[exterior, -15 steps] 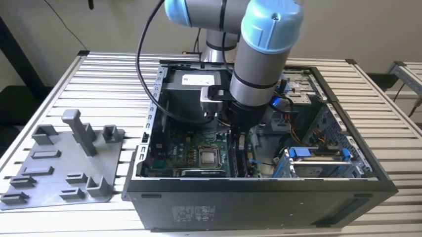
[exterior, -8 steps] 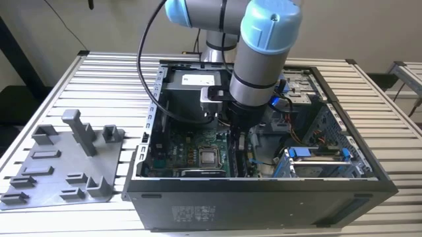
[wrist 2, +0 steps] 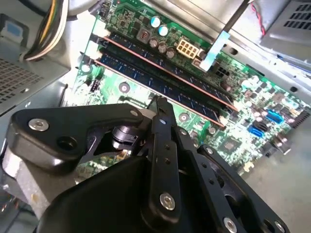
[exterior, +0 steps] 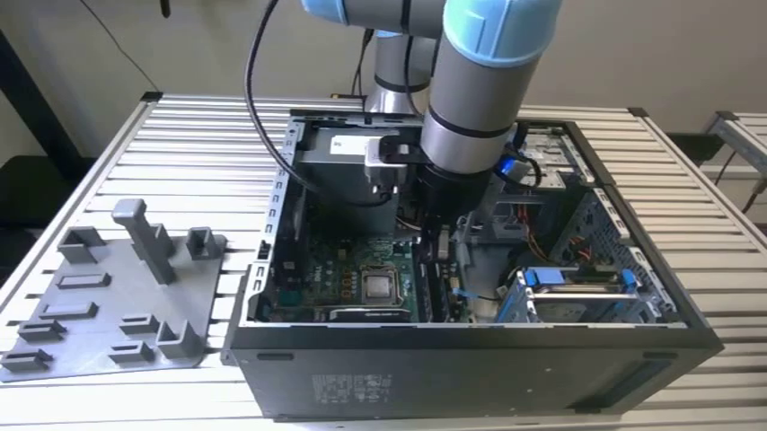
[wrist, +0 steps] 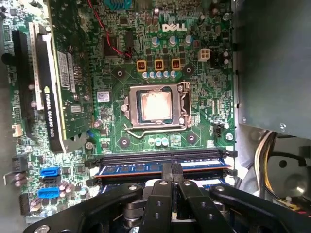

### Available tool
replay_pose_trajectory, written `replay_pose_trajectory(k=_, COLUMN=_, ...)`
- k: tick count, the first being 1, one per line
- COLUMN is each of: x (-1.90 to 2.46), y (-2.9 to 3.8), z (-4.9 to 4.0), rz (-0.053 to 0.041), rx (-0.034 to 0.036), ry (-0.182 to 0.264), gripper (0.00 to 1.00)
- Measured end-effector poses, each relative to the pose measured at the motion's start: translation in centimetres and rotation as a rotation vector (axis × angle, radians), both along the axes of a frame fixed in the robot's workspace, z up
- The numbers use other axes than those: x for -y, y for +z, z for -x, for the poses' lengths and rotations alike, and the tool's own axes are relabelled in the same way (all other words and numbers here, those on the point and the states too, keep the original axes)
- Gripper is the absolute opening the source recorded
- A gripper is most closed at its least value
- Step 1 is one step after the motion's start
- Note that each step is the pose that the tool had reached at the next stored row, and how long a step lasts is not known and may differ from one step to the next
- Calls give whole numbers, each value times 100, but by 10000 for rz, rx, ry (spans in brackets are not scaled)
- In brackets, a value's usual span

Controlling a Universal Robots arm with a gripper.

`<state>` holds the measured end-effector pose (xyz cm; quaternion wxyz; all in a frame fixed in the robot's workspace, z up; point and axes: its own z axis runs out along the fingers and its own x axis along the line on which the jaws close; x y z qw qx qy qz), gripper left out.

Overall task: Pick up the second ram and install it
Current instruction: 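Press down the second ram until it locks into place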

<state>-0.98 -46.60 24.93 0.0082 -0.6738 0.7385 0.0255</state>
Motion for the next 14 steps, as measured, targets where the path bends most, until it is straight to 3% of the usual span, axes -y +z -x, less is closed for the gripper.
replay_pose_trajectory(k=3, x=0, y=60, z=0, rz=2, rx=0, ry=-1, gripper=11)
replay_pose_trajectory(k=14, x=0, y=61, z=0, rz=6, rx=0, ry=0, gripper=11)
